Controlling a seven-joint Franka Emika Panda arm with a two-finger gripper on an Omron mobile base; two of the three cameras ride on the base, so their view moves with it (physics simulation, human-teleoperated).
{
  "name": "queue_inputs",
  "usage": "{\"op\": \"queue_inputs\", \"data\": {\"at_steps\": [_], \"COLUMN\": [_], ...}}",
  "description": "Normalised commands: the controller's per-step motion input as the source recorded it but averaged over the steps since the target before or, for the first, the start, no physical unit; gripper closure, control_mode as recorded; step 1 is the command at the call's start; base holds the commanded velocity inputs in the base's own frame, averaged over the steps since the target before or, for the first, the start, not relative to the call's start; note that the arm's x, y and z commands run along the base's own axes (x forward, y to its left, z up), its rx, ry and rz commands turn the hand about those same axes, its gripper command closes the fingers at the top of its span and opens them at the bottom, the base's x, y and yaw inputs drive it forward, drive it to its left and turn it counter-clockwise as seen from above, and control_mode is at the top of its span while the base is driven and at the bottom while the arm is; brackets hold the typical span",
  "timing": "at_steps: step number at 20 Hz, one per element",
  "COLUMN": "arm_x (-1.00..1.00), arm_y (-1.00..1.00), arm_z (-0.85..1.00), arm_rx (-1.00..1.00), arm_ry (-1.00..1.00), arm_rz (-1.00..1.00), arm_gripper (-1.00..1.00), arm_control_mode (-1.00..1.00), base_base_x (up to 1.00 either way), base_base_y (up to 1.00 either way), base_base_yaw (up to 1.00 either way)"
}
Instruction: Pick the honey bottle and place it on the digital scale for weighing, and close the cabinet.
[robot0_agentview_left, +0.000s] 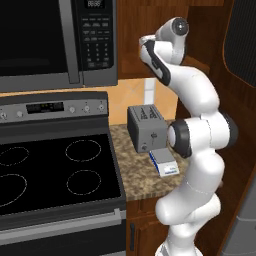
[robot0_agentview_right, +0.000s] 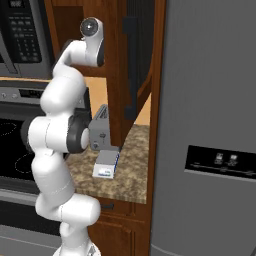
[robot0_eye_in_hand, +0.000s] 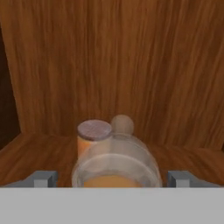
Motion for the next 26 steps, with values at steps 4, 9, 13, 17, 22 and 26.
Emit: {"op": "queue_inputs", "data": {"at_steps": [4, 9, 13, 17, 22, 26], "arm_x": [0.27, -0.02, -0.54, -0.73, -0.99, -1.0], "arm_y": [0.0, 0.0, 0.02, 0.01, 0.08, 0.17], "arm_z": [-0.12, -0.08, 0.0, 0.0, 0.0, -0.04], "arm_rx": [0.0, 0.0, 0.0, 0.0, 0.0, 0.0], "arm_ry": [0.08, 0.05, -0.1, -0.19, -0.08, 0.17], "arm_rz": [0.0, 0.0, 0.0, 0.0, 0.0, 0.0], "arm_gripper": [1.0, 1.0, 1.0, 1.0, 1.0, 1.0], "arm_control_mode": [-1.0, -1.0, -1.0, -1.0, -1.0, -1.0], "base_base_x": [0.0, 0.0, 0.0, 0.0, 0.0, 0.0], "base_base_y": [0.0, 0.0, 0.0, 0.0, 0.0, 0.0], "base_base_yaw": [0.0, 0.0, 0.0, 0.0, 0.0, 0.0]}}
